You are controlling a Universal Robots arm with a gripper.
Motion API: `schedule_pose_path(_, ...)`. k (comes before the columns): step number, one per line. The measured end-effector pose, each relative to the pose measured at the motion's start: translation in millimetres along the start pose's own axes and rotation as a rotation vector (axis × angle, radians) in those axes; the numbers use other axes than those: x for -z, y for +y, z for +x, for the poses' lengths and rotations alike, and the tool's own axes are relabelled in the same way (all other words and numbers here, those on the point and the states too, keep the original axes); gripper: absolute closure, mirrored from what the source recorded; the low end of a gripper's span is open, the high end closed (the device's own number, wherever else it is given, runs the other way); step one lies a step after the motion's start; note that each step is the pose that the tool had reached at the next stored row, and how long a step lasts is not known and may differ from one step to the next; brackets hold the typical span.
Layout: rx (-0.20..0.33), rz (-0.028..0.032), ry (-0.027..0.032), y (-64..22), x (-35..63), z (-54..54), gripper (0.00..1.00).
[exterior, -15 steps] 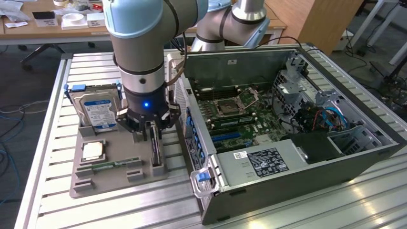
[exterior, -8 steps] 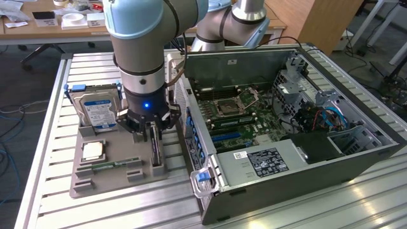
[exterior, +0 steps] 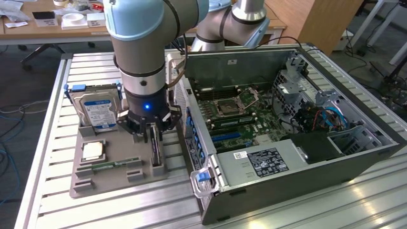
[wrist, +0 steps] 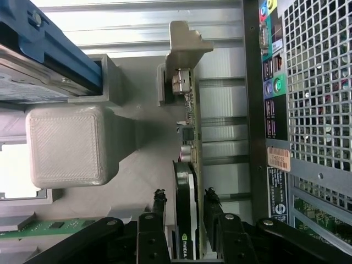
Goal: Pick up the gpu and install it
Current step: 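Pick up the gpu and move the gpu toward the slot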
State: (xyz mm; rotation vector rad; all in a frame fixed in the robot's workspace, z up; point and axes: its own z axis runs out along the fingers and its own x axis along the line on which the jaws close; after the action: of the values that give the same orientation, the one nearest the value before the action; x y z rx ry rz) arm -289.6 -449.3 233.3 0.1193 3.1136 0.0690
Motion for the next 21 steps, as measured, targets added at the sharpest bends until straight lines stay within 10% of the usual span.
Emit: schedule_pose_path(21, 0.0, 0.0001, 0.0001, -0.3, -2.4, -1.7, 0.58)
